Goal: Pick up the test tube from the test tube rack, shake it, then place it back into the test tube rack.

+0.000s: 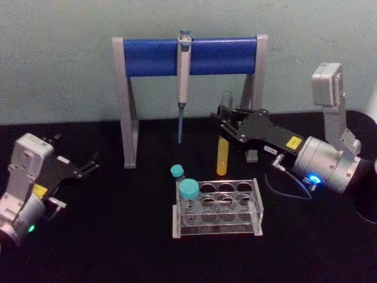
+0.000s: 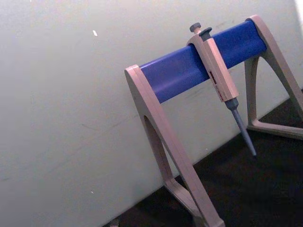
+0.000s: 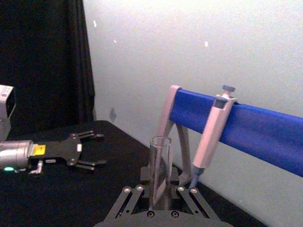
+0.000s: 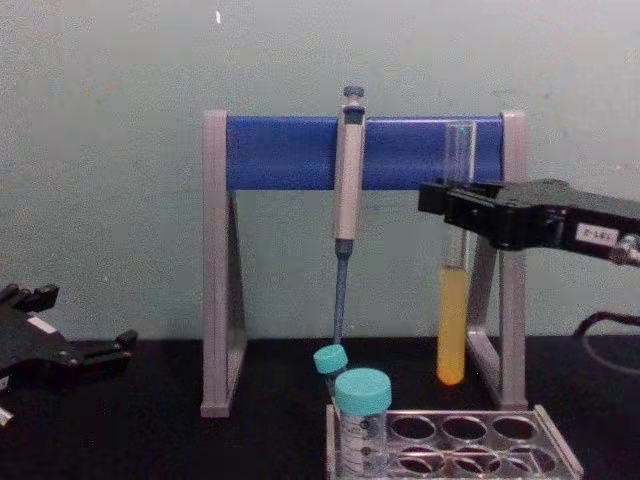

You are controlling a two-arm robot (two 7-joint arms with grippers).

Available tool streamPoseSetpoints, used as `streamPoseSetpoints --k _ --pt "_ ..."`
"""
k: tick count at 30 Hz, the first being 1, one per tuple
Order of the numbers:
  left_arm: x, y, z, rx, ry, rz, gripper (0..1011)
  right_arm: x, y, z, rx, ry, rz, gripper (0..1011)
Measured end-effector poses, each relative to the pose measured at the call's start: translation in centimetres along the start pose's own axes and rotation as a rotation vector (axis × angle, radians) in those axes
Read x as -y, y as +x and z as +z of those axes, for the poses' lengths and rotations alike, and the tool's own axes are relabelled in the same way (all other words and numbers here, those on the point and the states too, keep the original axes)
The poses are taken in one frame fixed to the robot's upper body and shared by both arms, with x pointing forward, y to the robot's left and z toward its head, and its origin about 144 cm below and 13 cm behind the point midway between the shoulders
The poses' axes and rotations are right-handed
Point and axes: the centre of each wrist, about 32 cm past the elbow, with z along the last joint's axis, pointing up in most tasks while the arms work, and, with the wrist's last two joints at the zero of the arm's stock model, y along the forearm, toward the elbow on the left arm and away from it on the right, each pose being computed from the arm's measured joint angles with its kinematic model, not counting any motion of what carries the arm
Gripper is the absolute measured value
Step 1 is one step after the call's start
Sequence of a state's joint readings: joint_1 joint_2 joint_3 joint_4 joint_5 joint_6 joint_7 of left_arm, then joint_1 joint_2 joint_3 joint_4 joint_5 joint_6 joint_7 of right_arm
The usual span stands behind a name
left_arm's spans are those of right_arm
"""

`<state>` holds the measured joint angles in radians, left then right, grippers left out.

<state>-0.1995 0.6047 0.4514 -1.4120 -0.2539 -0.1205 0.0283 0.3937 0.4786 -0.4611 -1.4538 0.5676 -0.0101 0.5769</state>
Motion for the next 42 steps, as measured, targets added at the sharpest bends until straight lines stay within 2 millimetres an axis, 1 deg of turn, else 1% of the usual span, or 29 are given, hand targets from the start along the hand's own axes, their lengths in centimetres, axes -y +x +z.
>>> streamPoseSetpoints --k 8,12,17,21,24,27,34,42 --pt "0.0 0.0 0.0 0.000 0.000 0.000 1001 1.9 -0.1 0.3 0.012 -0.004 -0.040 227" --pt "0.0 0.0 0.0 0.000 0.000 0.000 1001 3.1 -0.8 0.4 0.006 -0.011 -0.035 227" --pt "0.0 0.0 0.0 0.000 0.000 0.000 1001 3.5 -1.8 0.3 -0.011 -0.013 0.001 227" --pt "0.0 0.0 0.0 0.000 0.000 0.000 1001 2.9 -2.5 0.2 -0.025 -0.004 0.049 227" --pt "0.0 0.0 0.0 0.000 0.000 0.000 1001 2.2 -2.6 0.2 -0.028 0.001 0.067 227" --pt "0.0 0.0 0.0 0.000 0.000 0.000 1001 1.0 -2.4 0.3 -0.029 0.014 0.083 227" --pt "0.0 0.0 0.0 0.000 0.000 0.000 1001 -0.6 -1.4 0.4 -0.018 0.021 0.068 227" --pt "0.0 0.0 0.0 0.000 0.000 0.000 1001 -0.9 -0.6 0.3 -0.013 0.012 0.028 227"
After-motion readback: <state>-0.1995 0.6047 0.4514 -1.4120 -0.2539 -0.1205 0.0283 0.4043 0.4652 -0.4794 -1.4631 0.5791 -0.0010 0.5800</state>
